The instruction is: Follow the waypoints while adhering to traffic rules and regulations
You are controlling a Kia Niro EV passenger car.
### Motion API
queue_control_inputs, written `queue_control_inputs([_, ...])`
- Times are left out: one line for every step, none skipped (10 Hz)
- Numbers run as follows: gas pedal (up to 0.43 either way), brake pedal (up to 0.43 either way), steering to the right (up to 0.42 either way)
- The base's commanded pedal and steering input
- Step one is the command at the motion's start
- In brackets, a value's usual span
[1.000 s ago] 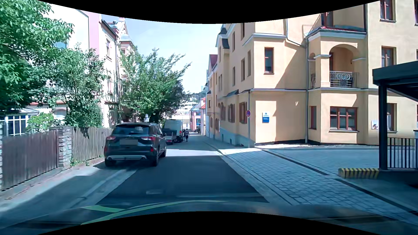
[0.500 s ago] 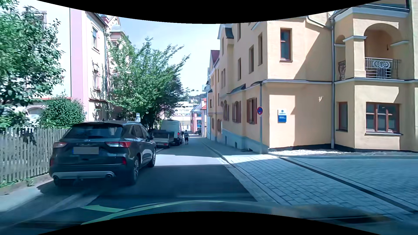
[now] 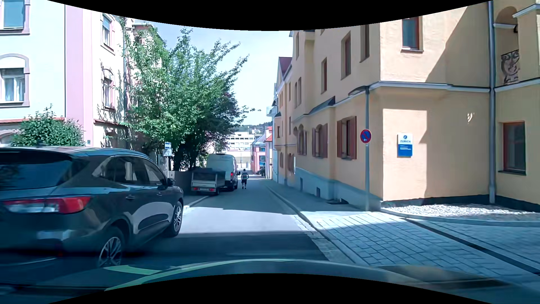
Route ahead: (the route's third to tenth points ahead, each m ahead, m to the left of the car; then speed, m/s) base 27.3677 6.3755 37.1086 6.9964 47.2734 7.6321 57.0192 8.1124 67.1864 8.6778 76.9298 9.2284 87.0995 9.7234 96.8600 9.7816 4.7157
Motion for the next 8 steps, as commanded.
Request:
queue_control_inputs([0.0,0.213,-0.043])
queue_control_inputs([0.0,0.213,-0.043])
queue_control_inputs([0.0,0.22,-0.043])
queue_control_inputs([0.0,0.22,-0.043])
queue_control_inputs([0.0,0.22,-0.043])
queue_control_inputs([0.0,0.213,-0.043])
queue_control_inputs([0.0,0.22,-0.043])
queue_control_inputs([0.0,0.22,-0.04])
